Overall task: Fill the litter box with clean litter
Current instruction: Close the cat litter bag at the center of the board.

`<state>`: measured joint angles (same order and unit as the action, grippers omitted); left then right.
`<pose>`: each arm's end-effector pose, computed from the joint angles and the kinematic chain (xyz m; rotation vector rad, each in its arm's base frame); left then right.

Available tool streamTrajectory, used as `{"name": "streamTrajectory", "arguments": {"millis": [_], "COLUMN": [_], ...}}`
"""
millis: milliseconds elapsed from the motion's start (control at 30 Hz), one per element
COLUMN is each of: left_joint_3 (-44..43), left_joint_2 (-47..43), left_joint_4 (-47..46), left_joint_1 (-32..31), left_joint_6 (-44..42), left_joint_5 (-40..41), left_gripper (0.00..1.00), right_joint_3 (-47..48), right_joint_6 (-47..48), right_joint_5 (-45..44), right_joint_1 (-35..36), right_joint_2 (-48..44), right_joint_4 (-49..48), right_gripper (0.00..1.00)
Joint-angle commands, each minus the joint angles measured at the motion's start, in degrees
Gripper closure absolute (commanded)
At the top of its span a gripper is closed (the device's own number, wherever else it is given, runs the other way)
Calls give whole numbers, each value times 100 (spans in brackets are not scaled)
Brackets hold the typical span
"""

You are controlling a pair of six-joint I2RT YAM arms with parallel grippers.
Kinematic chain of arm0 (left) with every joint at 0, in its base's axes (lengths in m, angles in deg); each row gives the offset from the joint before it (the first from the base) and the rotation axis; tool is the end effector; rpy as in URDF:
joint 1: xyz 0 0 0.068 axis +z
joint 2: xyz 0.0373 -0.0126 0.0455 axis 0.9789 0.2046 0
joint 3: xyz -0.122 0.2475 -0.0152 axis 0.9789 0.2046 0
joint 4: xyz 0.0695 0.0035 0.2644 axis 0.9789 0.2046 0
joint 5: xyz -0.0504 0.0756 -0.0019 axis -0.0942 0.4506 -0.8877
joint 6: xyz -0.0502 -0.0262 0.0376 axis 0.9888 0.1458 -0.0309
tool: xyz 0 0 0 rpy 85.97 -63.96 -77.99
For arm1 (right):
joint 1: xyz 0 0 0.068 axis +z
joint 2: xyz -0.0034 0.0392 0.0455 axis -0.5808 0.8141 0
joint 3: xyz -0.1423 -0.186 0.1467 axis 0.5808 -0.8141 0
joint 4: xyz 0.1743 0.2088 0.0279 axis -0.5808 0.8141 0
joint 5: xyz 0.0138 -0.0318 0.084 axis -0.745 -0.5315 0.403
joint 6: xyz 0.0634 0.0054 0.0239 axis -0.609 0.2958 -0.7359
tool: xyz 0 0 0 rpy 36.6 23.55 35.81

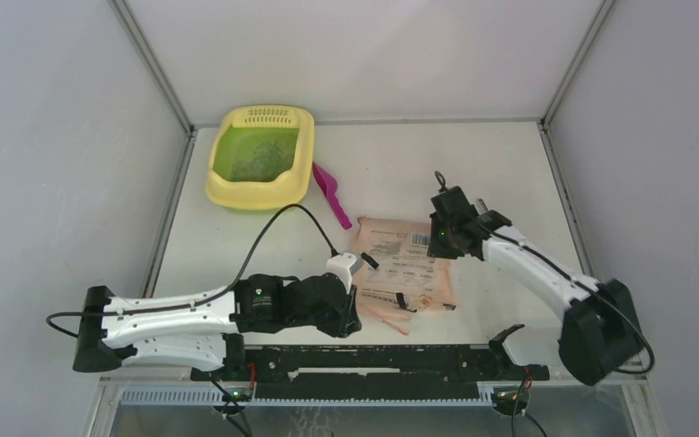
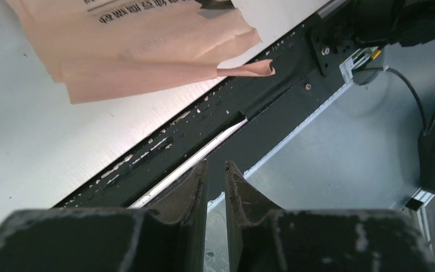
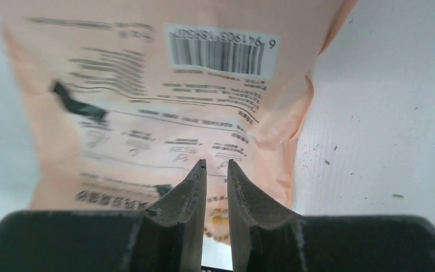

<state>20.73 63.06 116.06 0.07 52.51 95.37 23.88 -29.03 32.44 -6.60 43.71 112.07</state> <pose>0.0572 -0.2293 0.2688 0.5194 2.5109 -0.8176 0.2378 0.1269 0.1942 0.0321 2.7296 0.2026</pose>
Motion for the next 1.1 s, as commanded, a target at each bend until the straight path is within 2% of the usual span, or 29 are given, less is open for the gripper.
{"name": "streamTrajectory", "arguments": {"millis": [0, 167, 467, 800, 1067], "left_joint_3": [181, -36, -1318, -1387, -1509], "left_joint_2": [252, 1051, 2764, 2728, 3311], "left_joint_4": [-359, -855, -370, -506, -881], "left_joint_1": [-281, -371, -338, 395, 903], "left_joint_6": [384, 296, -149, -525, -884], "left_joint_5": [240, 260, 942, 1085, 835], "left_gripper": [79, 80, 80, 79, 80], "right_joint_3": [359, 368, 223, 140, 0], "right_joint_6": [94, -72, -203, -192, -233], "right_joint_5": [170, 109, -27, -65, -53], "right_joint_1": [71, 392, 538, 550, 619], "right_joint_2": [-996, -1616, -2278, -2617, -2878], "right_joint_4": [384, 815, 1205, 1393, 1480], "right_gripper": [73, 73, 73, 73, 73]}}
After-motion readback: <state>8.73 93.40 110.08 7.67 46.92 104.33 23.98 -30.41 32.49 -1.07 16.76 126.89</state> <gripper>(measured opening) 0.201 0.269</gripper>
